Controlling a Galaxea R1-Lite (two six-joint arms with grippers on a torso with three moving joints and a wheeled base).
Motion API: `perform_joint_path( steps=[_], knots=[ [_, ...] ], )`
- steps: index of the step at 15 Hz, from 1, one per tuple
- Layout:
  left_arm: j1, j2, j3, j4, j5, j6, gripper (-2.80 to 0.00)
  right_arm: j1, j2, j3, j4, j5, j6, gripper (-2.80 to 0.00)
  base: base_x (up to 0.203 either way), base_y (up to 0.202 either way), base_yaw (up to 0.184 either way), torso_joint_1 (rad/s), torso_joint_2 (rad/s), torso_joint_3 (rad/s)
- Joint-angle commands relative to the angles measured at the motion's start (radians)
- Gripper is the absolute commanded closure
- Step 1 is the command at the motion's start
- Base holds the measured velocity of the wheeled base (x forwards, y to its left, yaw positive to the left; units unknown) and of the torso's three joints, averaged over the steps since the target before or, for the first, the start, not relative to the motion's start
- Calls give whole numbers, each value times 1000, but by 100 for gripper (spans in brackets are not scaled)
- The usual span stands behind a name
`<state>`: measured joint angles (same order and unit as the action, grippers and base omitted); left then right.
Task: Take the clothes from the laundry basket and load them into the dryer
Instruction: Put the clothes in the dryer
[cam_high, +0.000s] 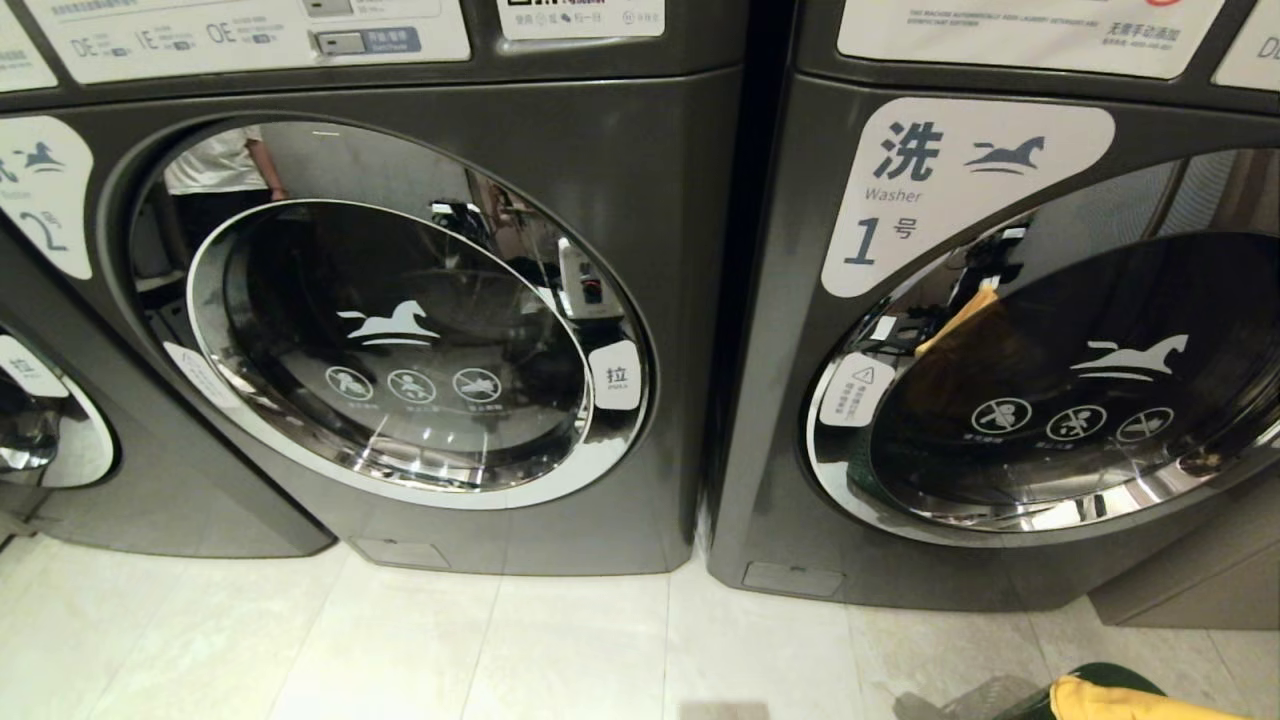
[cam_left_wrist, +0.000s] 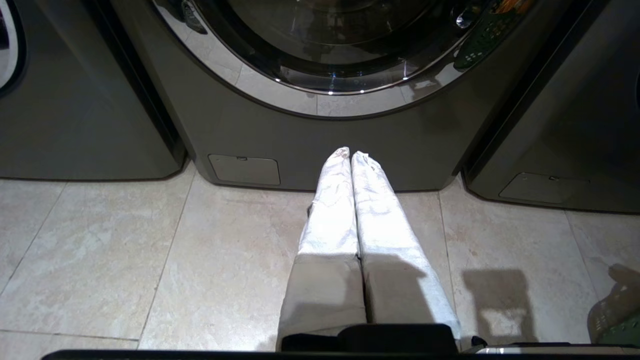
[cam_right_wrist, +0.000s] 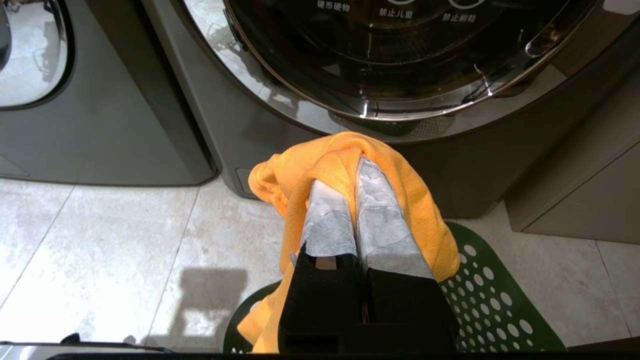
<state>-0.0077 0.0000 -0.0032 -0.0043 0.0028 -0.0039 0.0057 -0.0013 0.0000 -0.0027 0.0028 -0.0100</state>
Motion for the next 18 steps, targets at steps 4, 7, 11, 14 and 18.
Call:
perform_joint_path(
  steps=[4,7,11,14,18],
  knots=[
    [0,2,0,-1,0,-1,0,0,0,0,0,0,-1,0,0,0,0,3,0,207],
    [0,2,0,-2,0,-1,0,0,0,0,0,0,-1,0,0,0,0,4,2,200],
    [0,2,0,-2,0,-1,0,0,0,0,0,0,-1,0,0,0,0,1,2,187],
    [0,2,0,-2,0,-1,0,0,0,0,0,0,-1,0,0,0,0,1,0,46],
    [0,2,0,-1,0,-1,0,0,0,0,0,0,-1,0,0,0,0,0,0,0]
  ],
)
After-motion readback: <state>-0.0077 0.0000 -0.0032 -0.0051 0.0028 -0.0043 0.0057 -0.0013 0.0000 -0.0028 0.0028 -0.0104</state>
